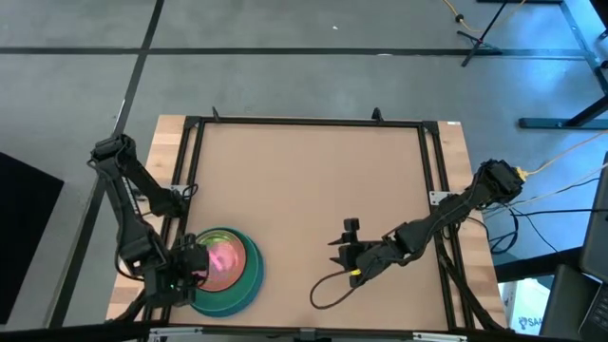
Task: Stack plastic plates
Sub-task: Stack the pink plate on top of the green plate, then return to Home Position
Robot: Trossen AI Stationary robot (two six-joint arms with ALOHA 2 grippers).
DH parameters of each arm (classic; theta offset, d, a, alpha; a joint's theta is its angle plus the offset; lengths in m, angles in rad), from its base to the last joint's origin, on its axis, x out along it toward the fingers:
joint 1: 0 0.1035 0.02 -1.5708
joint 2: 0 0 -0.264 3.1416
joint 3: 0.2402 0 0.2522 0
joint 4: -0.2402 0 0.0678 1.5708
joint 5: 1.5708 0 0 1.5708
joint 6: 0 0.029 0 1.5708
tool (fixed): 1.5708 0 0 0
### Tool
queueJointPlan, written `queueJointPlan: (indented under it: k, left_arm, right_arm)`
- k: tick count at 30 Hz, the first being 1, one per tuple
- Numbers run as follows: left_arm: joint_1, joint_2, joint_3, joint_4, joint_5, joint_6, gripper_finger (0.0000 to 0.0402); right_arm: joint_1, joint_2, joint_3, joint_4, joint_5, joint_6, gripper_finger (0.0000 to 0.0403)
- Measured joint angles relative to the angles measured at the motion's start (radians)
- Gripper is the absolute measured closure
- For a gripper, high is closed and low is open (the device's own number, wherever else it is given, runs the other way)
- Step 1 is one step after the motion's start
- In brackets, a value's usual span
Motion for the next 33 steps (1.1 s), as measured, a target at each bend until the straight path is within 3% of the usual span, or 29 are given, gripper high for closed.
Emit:
queueJointPlan:
  k: [5, 7, 9, 15, 19, 23, 27, 31, 33]
  left_arm:
    - [-0.006, -0.001, 0.000, 0.004, 0.101, 0.010, 0.0268]
    - [-0.006, -0.003, 0.000, 0.010, 0.085, 0.021, 0.0266]
    - [-0.006, -0.004, 0.000, 0.027, 0.006, 0.088, 0.0265]
    - [0.069, -0.051, 0.000, 0.044, -0.379, 0.440, 0.0267]
    - [0.214, -0.127, 0.000, 0.074, -0.484, 0.744, 0.0286]
    - [0.395, -0.240, -0.082, 0.257, -0.431, 1.028, 0.0319]
    - [0.563, -0.387, -0.299, 0.682, -0.270, 1.250, 0.0355]
    - [0.690, -0.487, -0.536, 1.097, -0.129, 1.349, 0.0388]
    - [0.749, -0.513, -0.617, 1.226, -0.078, 1.352, 0.0398]
  right_arm:
    - [-0.016, 0.000, 0.000, 0.000, 0.008, -0.017, 0.0219]
    - [-0.034, 0.000, 0.000, -0.002, 0.004, -0.038, 0.0219]
    - [-0.058, 0.000, 0.000, -0.001, -0.013, -0.068, 0.0219]
    - [-0.168, -0.009, -0.001, -0.014, -0.148, -0.149, 0.0236]
    - [-0.250, -0.053, -0.044, 0.000, -0.254, -0.199, 0.0281]
    - [-0.348, -0.129, -0.159, 0.057, -0.370, -0.208, 0.0332]
    - [-0.422, -0.245, -0.299, 0.186, -0.432, -0.222, 0.0376]
    - [-0.497, -0.406, -0.434, 0.261, -0.509, -0.221, 0.0400]
    - [-0.536, -0.494, -0.501, 0.315, -0.528, -0.204, 0.0396]
